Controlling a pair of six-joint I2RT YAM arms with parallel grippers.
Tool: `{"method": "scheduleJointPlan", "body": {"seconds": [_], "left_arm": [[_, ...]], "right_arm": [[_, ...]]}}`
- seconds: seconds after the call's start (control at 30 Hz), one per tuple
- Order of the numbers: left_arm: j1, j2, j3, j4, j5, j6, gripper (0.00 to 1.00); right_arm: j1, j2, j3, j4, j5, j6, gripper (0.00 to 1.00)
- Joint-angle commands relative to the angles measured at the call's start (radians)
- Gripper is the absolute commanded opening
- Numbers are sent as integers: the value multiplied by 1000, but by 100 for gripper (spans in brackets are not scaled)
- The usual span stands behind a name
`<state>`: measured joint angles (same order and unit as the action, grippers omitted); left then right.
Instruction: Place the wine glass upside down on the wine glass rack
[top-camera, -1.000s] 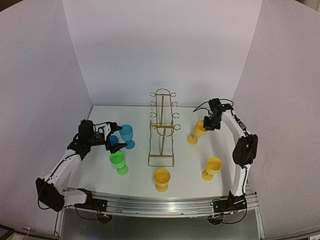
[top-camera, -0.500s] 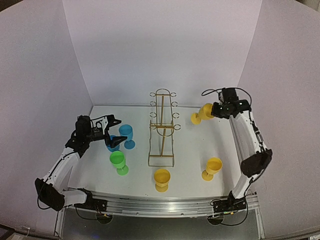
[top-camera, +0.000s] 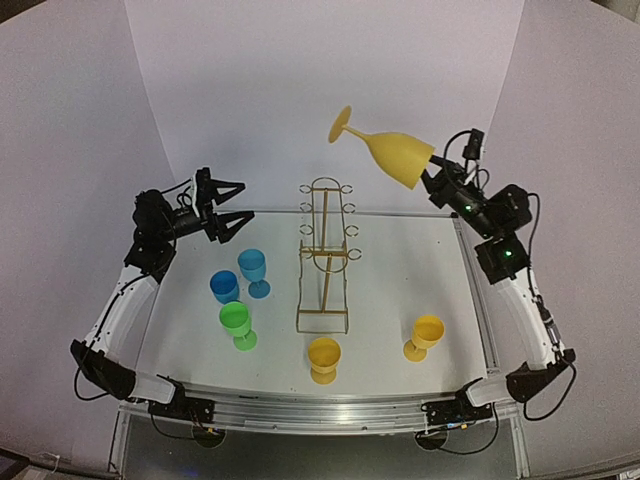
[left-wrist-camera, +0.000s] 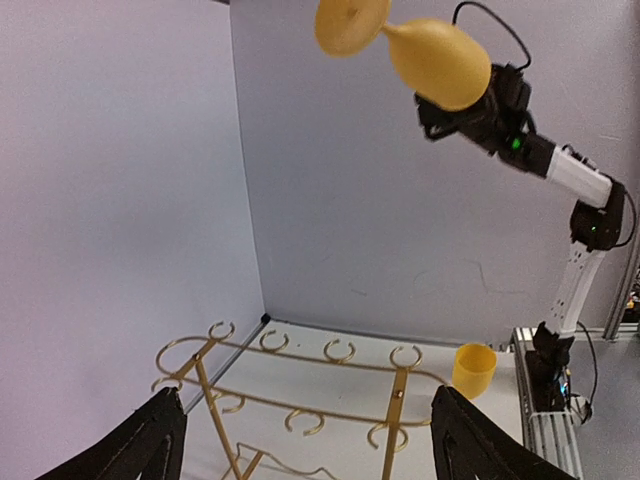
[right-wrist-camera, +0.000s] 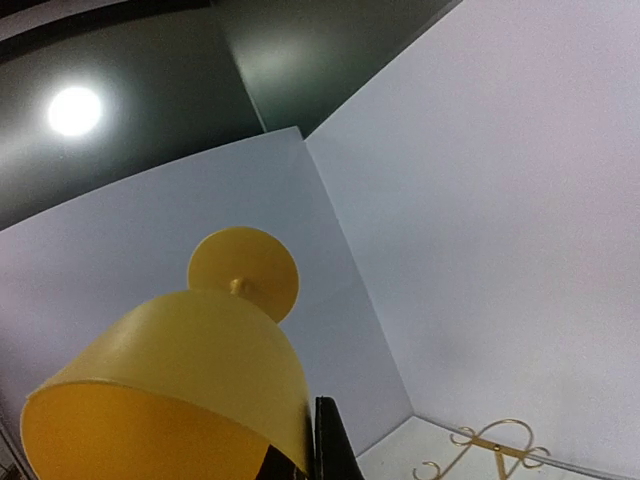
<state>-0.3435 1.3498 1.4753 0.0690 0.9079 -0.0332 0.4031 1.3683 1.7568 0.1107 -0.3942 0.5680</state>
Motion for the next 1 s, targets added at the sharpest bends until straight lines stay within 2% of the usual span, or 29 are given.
{"method": "scheduleJointPlan", "body": {"seconds": [0.0, 0.13, 0.23, 0.33, 0.43, 0.57, 0.77, 0.97], "left_arm": [[-96, 51, 149, 94, 3, -72, 82], [-220, 31, 157, 99, -137, 134, 81], [-282, 9, 122, 144, -281, 287, 76], [-299, 14, 128, 169, -436, 316, 68], [-303, 21, 141, 175, -525, 326, 63], [-307, 28, 149, 202, -565, 359, 59], [-316, 36, 152, 248, -554, 415, 56], [-316, 55, 171, 256, -582, 435, 41]], "right_arm": [[118, 91, -39, 286, -9, -62, 0], [183, 138, -33, 352, 36, -90, 0], [212, 168, -23, 372, 48, -95, 0], [234, 192, -16, 380, 53, -96, 0], [245, 207, -18, 388, 57, -88, 0], [257, 230, -15, 400, 58, -72, 0], [270, 250, -8, 404, 59, -63, 0], [278, 261, -12, 403, 51, -48, 0]]}}
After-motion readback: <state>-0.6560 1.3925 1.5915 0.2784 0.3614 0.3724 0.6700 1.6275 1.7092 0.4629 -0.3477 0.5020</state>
